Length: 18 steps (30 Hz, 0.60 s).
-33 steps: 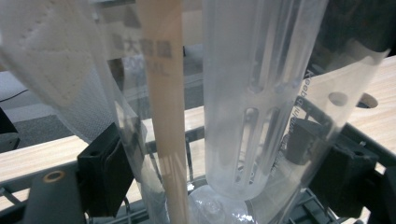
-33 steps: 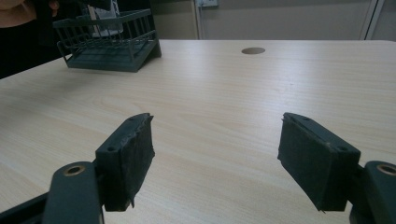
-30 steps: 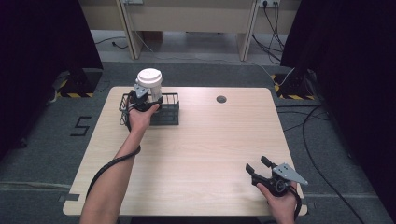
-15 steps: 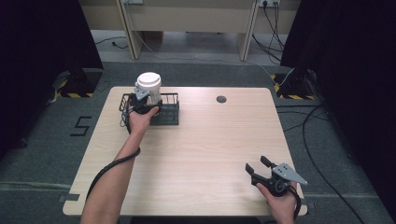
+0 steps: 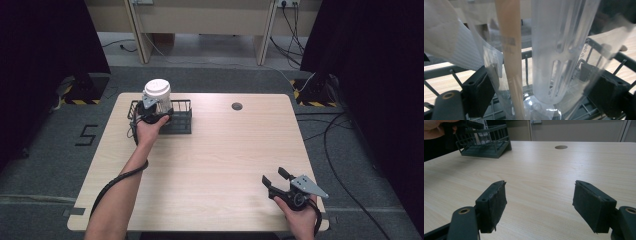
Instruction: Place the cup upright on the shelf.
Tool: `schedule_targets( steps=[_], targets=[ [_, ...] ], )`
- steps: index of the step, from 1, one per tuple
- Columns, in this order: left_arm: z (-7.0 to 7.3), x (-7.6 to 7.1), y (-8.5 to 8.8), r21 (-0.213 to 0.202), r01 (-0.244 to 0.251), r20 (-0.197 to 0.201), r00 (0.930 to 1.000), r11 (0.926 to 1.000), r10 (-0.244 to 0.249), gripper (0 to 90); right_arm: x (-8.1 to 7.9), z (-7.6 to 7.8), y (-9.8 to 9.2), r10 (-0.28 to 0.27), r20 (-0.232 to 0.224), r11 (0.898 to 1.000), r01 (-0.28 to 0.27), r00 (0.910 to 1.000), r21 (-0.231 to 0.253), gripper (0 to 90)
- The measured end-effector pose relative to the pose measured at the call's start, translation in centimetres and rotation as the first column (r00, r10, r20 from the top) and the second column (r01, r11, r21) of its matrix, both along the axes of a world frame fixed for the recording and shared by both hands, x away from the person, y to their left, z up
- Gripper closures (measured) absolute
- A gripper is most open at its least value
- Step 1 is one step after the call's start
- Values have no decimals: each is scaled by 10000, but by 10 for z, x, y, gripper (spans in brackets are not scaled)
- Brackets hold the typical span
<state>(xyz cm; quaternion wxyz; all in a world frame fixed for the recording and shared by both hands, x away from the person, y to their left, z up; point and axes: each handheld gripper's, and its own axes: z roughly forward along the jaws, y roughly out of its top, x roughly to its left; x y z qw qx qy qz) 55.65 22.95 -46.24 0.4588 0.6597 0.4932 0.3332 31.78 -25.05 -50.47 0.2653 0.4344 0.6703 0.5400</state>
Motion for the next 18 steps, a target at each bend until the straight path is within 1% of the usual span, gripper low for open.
schedule_targets(
  steps=[2,5,10,14,16,18],
  targets=[
    [-1,-2,1,-61,-31,175,9998,10000,32,150,0,0,0,11,-9,10000,-11,10000,-17,271],
    [-1,-4,1,-110,-57,338,9994,9999,60,149,0,0,0,19,4,10000,-19,10000,-37,271],
    [2,-9,1,59,-114,457,9989,9999,111,148,0,0,0,-15,2,10000,15,10000,-18,270],
    [5,-14,2,194,-116,475,9988,9997,107,147,0,0,0,-20,10,10000,20,10000,-9,271],
    [5,-17,3,263,-29,460,9989,9997,17,147,0,0,-1,-26,2,10000,26,10000,3,270],
    [6,-22,5,415,56,524,9986,9991,-78,146,0,1,-1,-49,-23,10000,49,10000,23,270]
  ],
)
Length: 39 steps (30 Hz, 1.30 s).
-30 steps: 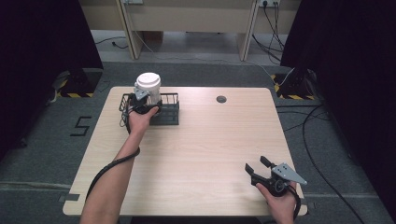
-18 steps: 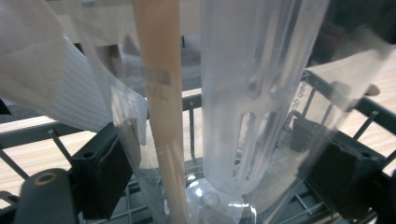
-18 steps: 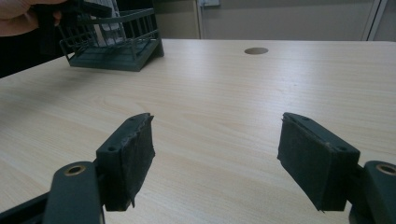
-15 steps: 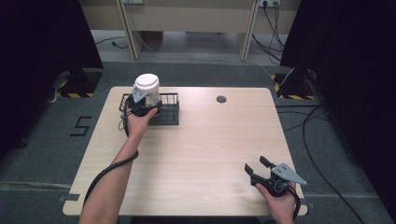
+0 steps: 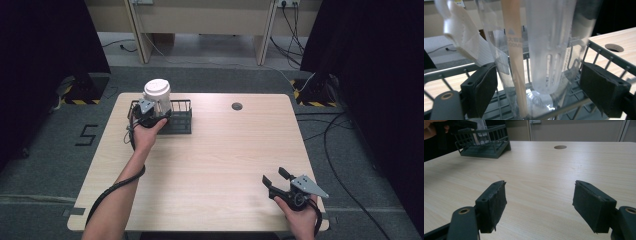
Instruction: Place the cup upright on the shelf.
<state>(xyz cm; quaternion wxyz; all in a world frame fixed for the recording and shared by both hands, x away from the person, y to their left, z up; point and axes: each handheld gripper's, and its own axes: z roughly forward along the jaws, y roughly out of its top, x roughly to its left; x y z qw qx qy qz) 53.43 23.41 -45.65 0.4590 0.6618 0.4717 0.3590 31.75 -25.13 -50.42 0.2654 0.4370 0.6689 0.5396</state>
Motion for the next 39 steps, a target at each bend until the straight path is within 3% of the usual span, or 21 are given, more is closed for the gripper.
schedule_targets(
  steps=[5,24,39],
  targets=[
    [3,-13,7,81,216,166,9996,9997,-217,147,0,0,0,-22,7,10000,22,10000,-11,270],
    [15,-46,23,421,750,157,9970,9963,-757,147,0,1,-1,-90,24,9999,90,10000,-48,270],
    [4,-95,54,509,945,4,9955,9942,-946,147,0,1,0,-116,-17,9999,116,9999,-73,271]
  ],
)
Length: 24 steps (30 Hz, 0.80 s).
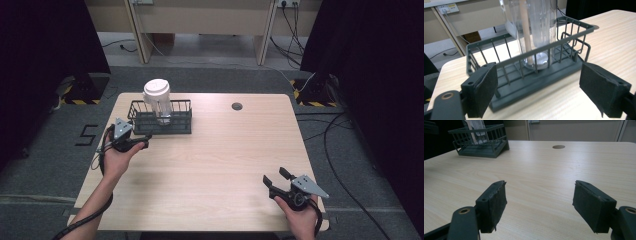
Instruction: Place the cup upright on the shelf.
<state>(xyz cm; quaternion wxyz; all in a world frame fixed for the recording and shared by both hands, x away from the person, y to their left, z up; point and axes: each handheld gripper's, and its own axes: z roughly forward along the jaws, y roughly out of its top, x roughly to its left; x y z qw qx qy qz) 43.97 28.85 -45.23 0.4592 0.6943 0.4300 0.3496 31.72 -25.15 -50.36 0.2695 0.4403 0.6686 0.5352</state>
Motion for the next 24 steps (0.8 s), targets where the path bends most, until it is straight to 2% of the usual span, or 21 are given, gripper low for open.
schedule_targets(
  steps=[9,14,24],
  targets=[
    [-5,-29,16,-34,-28,176,9998,10000,29,147,0,-1,0,1,-6,10000,-1,10000,-89,272],
    [-11,-44,22,-7,-39,163,9999,10000,39,147,1,-1,0,-17,5,9999,17,10000,-101,272],
    [-24,-70,33,-216,-242,150,9996,9995,246,147,1,-1,0,-22,-12,9999,22,10000,-102,272]
  ],
)
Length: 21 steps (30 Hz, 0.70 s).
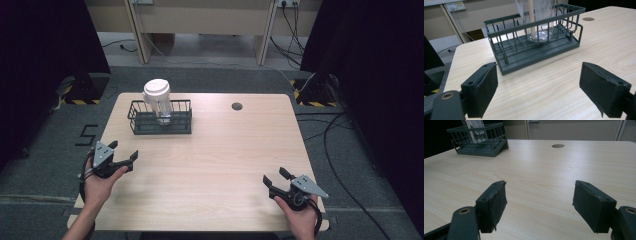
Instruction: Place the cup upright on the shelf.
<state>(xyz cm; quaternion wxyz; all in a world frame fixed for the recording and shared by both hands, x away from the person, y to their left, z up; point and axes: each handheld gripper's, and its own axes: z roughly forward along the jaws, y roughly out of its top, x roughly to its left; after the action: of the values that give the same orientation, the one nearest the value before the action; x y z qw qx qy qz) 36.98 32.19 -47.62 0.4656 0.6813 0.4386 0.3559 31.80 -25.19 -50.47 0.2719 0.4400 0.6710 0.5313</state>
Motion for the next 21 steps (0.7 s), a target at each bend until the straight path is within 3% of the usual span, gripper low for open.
schedule_targets(
  steps=[6,18,21],
  targets=[
    [-7,-15,3,-84,-98,-39,9999,9999,98,147,0,0,-1,-40,-16,10000,40,10000,3,272],
    [-36,-43,5,-578,-417,-405,9984,9975,394,147,0,0,-2,-73,1,9999,73,10000,-75,272],
    [-35,-46,5,-570,-558,-211,9983,9968,546,147,0,0,-2,-84,18,9999,84,10000,-75,272]
  ],
)
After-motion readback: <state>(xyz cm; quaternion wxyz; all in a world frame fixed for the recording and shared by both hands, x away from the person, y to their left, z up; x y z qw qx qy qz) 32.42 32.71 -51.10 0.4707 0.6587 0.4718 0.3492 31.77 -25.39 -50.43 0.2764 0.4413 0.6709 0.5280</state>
